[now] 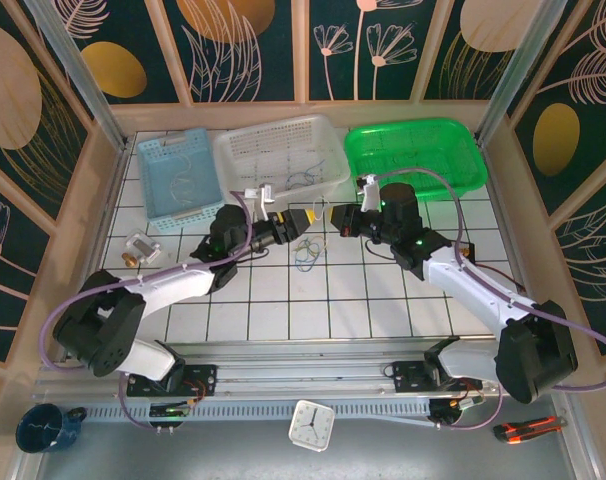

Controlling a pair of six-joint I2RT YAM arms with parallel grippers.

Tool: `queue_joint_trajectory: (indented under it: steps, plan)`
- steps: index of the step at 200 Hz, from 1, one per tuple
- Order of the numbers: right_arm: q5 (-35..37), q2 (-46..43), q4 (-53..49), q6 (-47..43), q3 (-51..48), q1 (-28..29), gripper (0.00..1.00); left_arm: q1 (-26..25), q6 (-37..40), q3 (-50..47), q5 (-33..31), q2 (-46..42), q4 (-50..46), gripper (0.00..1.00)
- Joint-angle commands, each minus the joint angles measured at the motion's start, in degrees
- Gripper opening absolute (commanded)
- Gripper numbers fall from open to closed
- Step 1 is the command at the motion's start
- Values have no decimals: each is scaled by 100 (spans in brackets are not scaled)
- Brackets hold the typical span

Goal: Untangle the cables

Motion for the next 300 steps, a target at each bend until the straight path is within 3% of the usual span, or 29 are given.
queue_joint_trajectory:
  steps: [1, 124, 152, 176, 198, 221, 240, 300]
  plan:
    - [-96, 21, 255, 68, -106, -25, 0, -117, -22, 256, -120, 173, 382, 62]
    - [-228, -30, 363, 139, -185, -20, 0, -233, 26, 603, -362, 539, 310, 38]
    - [-197, -66, 395, 156, -277, -20, 0, -231, 65, 777, -242, 640, 221, 23]
    - [-137, -93, 435, 143, -354, -20, 0, -231, 45, 943, -133, 572, 121, 0]
    - [-58, -64, 527, 13, -413, -12, 0, -233, -163, 1190, 124, 515, 96, 0]
    - [76, 10, 663, -72, -444, -12, 30, -233, -397, 1512, 387, 509, 72, 0]
    - [160, 71, 888, -81, -484, -12, 43, -239, -534, 1619, 471, 482, 44, 0]
    - [416, 393, 1767, -4, -564, 15, 52, -301, -716, 1971, 504, 351, 22, 0]
